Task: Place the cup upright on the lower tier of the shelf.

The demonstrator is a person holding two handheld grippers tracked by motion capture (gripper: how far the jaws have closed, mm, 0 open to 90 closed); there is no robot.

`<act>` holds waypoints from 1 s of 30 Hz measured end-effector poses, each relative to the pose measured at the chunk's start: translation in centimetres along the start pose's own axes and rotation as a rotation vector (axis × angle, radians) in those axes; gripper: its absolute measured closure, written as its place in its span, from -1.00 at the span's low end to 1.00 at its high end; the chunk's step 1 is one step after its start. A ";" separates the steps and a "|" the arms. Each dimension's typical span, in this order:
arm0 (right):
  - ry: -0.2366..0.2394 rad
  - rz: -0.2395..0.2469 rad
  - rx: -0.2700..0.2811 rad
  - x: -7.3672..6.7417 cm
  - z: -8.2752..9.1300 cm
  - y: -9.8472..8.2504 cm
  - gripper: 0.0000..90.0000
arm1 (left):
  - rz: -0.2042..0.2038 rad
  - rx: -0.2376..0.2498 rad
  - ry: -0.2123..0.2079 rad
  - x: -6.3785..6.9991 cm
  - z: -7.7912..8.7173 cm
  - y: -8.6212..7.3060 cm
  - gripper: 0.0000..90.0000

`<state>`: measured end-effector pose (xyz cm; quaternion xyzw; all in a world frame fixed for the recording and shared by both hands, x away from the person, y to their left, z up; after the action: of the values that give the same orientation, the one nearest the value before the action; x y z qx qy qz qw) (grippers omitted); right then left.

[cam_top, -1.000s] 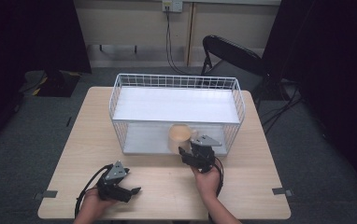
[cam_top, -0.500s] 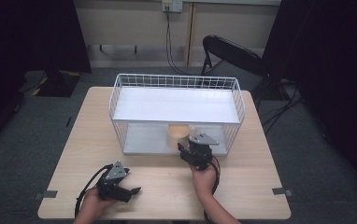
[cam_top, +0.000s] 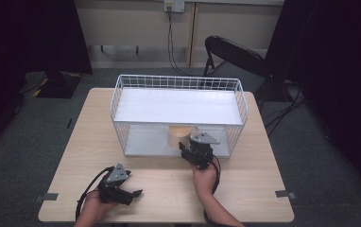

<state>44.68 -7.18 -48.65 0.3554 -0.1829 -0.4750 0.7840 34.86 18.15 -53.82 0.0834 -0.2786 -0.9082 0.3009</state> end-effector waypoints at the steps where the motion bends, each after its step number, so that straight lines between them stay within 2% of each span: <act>1: -0.001 0.000 -0.003 0.1 -0.1 0.1 0.15 | 0.000 0.000 0.000 0.0 0.0 0.0 -0.69; 8: 0.018 0.003 -0.005 0.2 0.0 0.0 0.03 | 0.000 0.000 0.000 0.0 0.0 0.0 -0.69; 11: 0.047 -0.006 -0.011 0.4 0.2 -0.3 -0.10 | 0.000 0.000 0.000 0.0 0.0 0.0 -0.69; 13: 0.055 0.002 -0.006 0.3 0.5 -0.4 -0.27 | 0.000 0.000 0.000 0.0 0.0 0.0 -0.69; 22: 0.090 0.024 -0.016 0.0 1.2 -0.4 -0.58 | 0.000 0.001 0.000 0.0 0.0 0.0 -0.69; 30: 0.127 0.056 -0.034 -0.3 1.8 -0.5 -0.67 | 0.000 0.001 0.000 0.0 0.0 0.0 -0.69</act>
<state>43.13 -7.72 -47.80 0.3661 -0.1347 -0.4326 0.8128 34.86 18.15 -53.82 0.0833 -0.2791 -0.9081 0.3010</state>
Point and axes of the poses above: each handheld gripper's, and its own axes: z roughly backward along the jaws, y roughly out of its top, x roughly to its right, the point moved 5 cm from there along -z, roughly forward along the jaws, and after that the axes turned 14 degrees about -x, right-handed, at the moved point
